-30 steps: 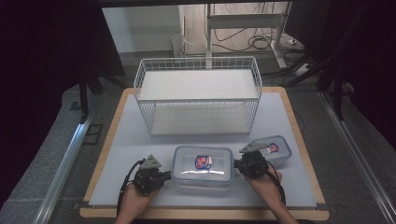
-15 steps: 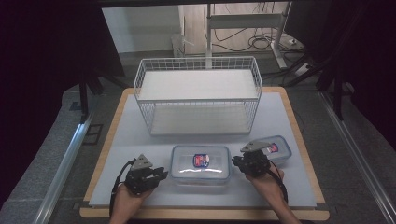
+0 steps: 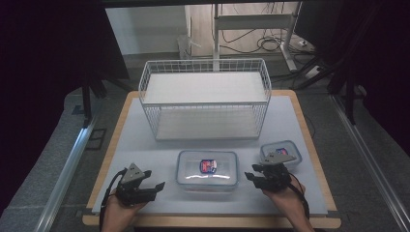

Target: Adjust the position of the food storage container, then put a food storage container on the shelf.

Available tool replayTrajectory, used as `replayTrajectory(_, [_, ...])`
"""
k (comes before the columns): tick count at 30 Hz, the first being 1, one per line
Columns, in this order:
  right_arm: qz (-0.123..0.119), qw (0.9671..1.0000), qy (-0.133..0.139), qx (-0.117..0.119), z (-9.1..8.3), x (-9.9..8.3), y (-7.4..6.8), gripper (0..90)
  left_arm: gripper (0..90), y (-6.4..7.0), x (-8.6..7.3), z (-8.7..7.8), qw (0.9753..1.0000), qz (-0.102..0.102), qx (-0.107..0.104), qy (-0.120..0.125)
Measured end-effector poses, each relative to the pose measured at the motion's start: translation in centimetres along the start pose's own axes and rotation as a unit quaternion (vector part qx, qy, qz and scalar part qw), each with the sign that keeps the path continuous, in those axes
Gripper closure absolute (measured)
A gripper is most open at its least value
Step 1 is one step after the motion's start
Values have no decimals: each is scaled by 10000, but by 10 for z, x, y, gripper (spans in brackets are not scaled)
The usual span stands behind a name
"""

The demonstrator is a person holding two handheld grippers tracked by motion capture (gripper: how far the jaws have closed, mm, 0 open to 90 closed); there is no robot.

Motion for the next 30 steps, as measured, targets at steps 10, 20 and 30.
replayTrajectory(10, [-125, 9994, 303, -84, -14, -6, -8, 370, 149, 13, -2, -1, 9995, 318, 20, -11])
replayTrajectory(20, [-63, 9994, 318, -81, -18, -22, -9, 207, 27, 12, -7, 2, 9993, 337, 146, -111])
replayTrajectory(30, [-140, 9994, 320, -66, -14, -21, -9, 158, 21, 9, -8, 7, 9992, 393, 14, -17])
Point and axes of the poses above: each handheld gripper's, and its own axes: z roughly forward along the jaws, x roughly out of its top, y roughly to its right, the point moved 8 cm from there along z, roughly forward along the jaws
